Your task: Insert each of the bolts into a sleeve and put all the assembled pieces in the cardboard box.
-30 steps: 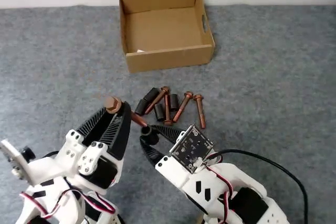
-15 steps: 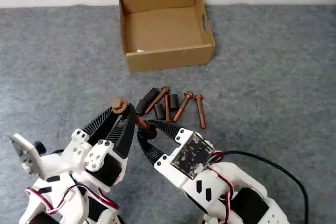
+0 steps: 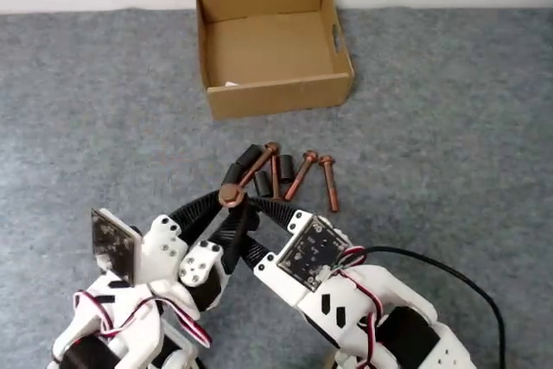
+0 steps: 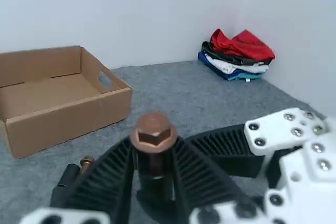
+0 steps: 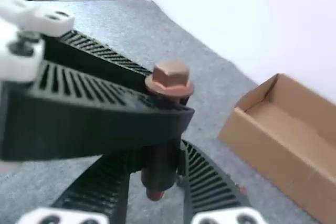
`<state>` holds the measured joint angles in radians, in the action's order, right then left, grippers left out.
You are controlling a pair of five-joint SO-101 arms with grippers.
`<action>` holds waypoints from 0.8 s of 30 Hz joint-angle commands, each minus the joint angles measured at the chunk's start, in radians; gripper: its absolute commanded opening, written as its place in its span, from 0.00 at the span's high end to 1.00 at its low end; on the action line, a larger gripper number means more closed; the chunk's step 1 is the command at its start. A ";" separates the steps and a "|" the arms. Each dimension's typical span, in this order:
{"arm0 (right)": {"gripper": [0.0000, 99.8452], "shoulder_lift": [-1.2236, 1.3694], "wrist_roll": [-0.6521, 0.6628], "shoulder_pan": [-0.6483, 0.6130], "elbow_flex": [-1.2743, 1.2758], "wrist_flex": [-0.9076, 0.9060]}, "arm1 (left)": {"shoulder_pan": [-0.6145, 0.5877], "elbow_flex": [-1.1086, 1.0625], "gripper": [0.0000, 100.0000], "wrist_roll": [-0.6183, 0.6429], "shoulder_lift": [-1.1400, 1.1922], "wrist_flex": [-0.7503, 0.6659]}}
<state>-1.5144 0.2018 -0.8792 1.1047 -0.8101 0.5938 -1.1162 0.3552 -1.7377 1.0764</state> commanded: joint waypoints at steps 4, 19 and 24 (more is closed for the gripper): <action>0.99 -0.012 0.012 0.012 -0.023 0.021 | 0.017 -0.008 0.91 -0.029 0.002 0.060; 0.99 -0.012 0.012 0.012 -0.018 0.021 | -0.130 0.084 0.81 -0.109 0.008 0.064; 0.99 -0.010 0.012 0.012 -0.017 0.021 | -0.132 0.102 0.81 -0.101 0.008 0.097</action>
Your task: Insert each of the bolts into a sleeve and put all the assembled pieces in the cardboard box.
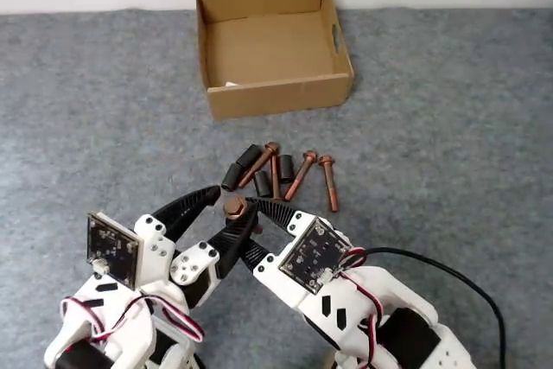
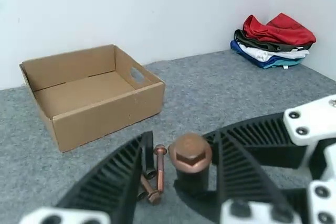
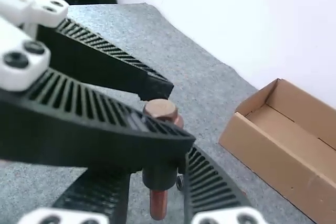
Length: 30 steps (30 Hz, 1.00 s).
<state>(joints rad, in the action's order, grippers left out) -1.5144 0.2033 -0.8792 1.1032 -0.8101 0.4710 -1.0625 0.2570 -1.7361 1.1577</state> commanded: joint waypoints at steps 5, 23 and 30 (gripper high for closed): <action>0.99 -0.010 0.005 0.015 -0.014 0.019 | -0.011 0.133 0.82 0.043 0.006 0.021; 0.99 0.001 -0.330 0.578 -0.074 -0.208 | -0.514 -0.113 1.00 -0.087 -0.002 0.124; 0.99 0.108 -0.351 0.615 -0.252 -0.315 | -0.586 -0.423 1.00 -0.172 -0.002 0.014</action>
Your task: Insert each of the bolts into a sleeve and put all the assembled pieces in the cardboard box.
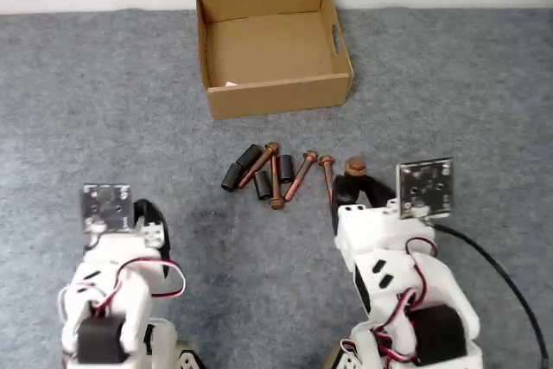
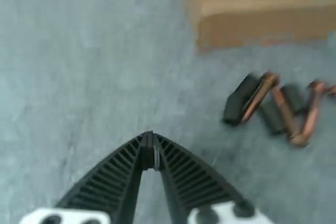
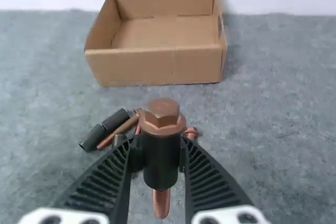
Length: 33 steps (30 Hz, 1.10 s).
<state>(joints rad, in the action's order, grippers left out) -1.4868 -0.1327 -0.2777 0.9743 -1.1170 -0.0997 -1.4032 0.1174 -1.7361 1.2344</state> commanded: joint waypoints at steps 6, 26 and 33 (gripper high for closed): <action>0.99 0.414 -0.017 0.015 -0.374 0.002 | -0.015 -0.211 1.00 -0.037 -0.002 -0.141; 0.99 1.575 -0.011 0.010 -1.339 0.231 | -0.011 -0.286 1.00 -0.029 0.005 -0.129; 0.99 1.860 -0.009 0.013 -1.484 0.377 | -0.014 -0.286 1.00 -0.028 0.005 -0.129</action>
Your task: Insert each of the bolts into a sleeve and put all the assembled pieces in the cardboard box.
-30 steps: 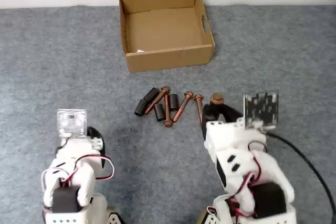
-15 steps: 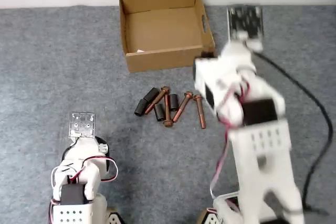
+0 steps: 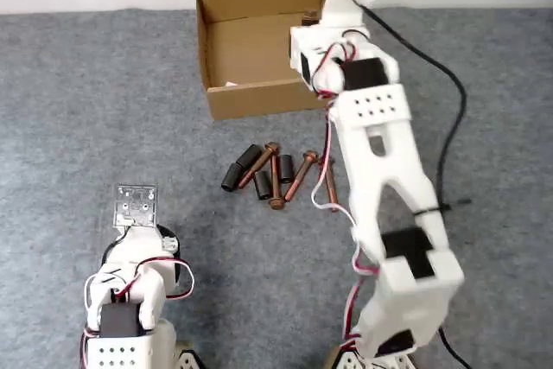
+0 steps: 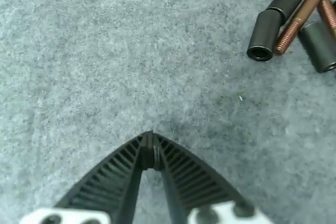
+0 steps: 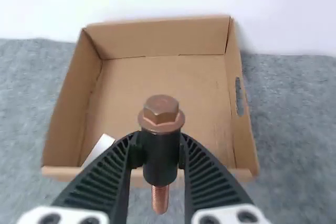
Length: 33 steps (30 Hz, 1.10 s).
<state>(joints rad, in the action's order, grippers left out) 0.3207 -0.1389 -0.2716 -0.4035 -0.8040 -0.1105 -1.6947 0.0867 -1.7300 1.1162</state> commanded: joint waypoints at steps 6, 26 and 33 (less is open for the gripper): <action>0.99 0.255 -0.003 0.008 -0.230 0.142 | -0.003 0.005 1.00 0.003 -0.002 -0.011; 0.99 0.716 0.104 0.010 -0.523 0.168 | -0.003 0.005 1.00 0.003 -0.002 -0.011; 0.99 0.812 0.164 0.015 -0.585 0.166 | -0.005 0.005 1.00 0.003 -0.002 -0.011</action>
<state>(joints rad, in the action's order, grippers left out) 1.1139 -0.0069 -0.2700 -0.9528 -0.6490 -0.1105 -1.6947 0.0852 -1.7300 1.1162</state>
